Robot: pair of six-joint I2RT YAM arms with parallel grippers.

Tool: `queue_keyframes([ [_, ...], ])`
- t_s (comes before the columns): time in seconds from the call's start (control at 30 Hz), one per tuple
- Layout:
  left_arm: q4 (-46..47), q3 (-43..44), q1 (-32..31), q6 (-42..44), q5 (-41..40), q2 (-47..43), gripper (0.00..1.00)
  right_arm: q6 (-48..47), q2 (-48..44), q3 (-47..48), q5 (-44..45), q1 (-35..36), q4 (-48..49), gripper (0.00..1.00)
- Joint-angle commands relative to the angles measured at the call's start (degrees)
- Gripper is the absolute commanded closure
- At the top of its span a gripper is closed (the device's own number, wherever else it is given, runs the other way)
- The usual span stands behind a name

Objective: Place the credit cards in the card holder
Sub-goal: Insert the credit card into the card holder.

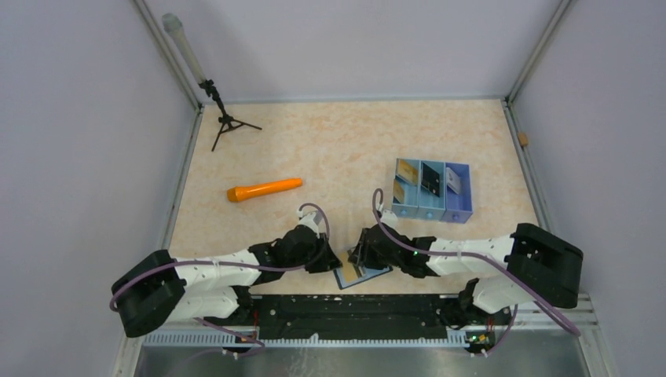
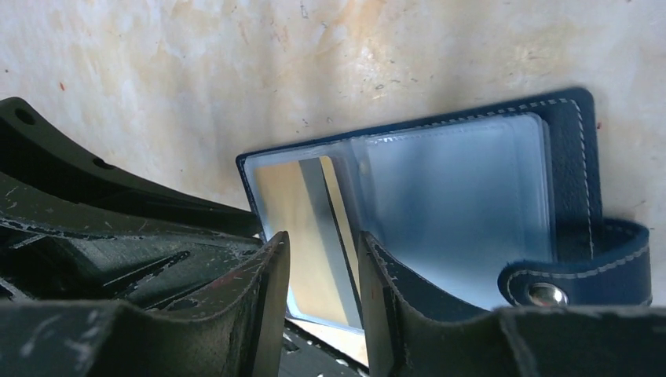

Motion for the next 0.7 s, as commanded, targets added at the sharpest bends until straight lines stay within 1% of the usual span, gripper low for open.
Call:
queue_keyframes([
  [0.0,3.8,-1.14,-0.3,-0.98,0.27,-0.37,0.73,3.34,0.81,2.57,2.65,2.59,3.7,0.64],
  [0.17,3.56,-2.25,-0.3,-1.67,-0.76,-1.45,0.74,5.03,1.25,2.97,3.8,4.83,3.26,0.62],
  [0.27,1.08,-2.27,-0.29,-1.45,-1.98,-3.83,0.74,5.62,0.35,2.32,4.63,5.29,2.93,0.57],
  [0.33,-1.94,-2.09,-0.26,-0.91,-2.23,-6.38,0.71,4.82,-1.33,2.31,6.05,5.29,1.35,0.53],
  [0.37,-3.29,-1.89,-0.26,-0.41,-4.37,-8.16,0.68,3.86,-2.71,2.65,7.2,5.26,-0.67,0.51],
  [0.43,-7.1,-1.03,-0.22,0.29,-6.21,-11.1,0.57,0.49,-5.79,4.47,10.27,5.28,-6.06,0.44],
  [0.5,-11.39,0.61,-0.14,1.41,-8.09,-13.28,0.43,-4.63,-8.92,7.33,13.11,5.04,-11.66,0.37],
  [0.57,-15.08,2.92,0.22,3.37,-9.57,-14.85,0.22,-10.31,-11.1,12.15,14.65,3.72,-18.46,0.31],
  [0.6,-17.19,4.37,0.59,4.54,-9.73,-15.24,0.11,-12.8,-11.72,14.35,14.9,1.99,-21.79,0.28],
  [0.63,-19.04,5.92,1.12,5.61,-9.72,-15.42,0.04,-15.2,-12.18,16.16,14.82,0.34,-24.71,0.27],
  [0.67,-21.03,7.7,1.83,6.93,-9.48,-15.5,0.02,-17.76,-12.69,17.93,14.73,-1.56,-26.81,0.26],
])
